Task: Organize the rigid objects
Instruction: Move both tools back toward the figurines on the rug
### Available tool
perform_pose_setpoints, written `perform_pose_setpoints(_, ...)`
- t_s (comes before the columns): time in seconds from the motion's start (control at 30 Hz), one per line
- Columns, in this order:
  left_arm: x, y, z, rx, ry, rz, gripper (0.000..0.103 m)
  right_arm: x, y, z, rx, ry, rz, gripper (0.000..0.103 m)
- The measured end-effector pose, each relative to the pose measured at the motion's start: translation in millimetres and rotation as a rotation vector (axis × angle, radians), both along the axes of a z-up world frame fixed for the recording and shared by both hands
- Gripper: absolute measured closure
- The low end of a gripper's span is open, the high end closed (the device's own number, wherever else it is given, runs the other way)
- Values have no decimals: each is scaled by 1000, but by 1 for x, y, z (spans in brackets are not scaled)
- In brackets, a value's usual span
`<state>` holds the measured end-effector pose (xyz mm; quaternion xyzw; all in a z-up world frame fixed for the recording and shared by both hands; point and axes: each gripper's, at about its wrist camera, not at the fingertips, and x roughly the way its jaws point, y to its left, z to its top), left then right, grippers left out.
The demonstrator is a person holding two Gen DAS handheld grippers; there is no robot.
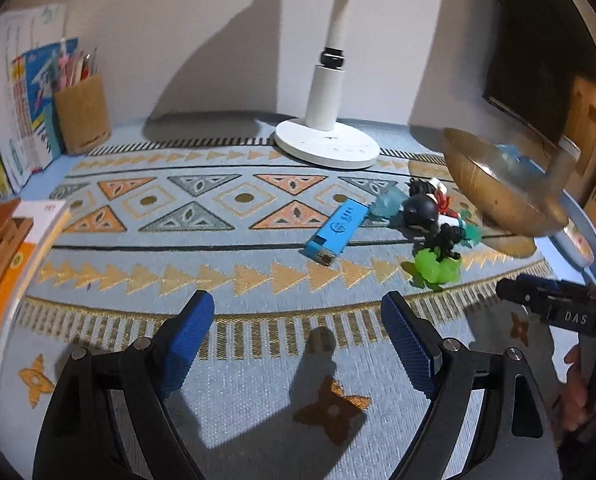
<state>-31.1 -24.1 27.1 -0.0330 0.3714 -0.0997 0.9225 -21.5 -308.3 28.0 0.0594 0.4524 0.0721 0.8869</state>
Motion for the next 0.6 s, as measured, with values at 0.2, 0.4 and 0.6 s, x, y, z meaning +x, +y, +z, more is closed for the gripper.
perform_pose_setpoints(0.2,1,8,0,-37,12,2,18,0,3,0,-17,-2,-3,38)
perform_pose_setpoints(0.4,0,2,0,-15,11,-13,19,1,-4,0,13,1,-18,38)
perform_pose_setpoints(0.6,25,2,7,-58,85,-97,19,6,-24,16,115,9,-54,38)
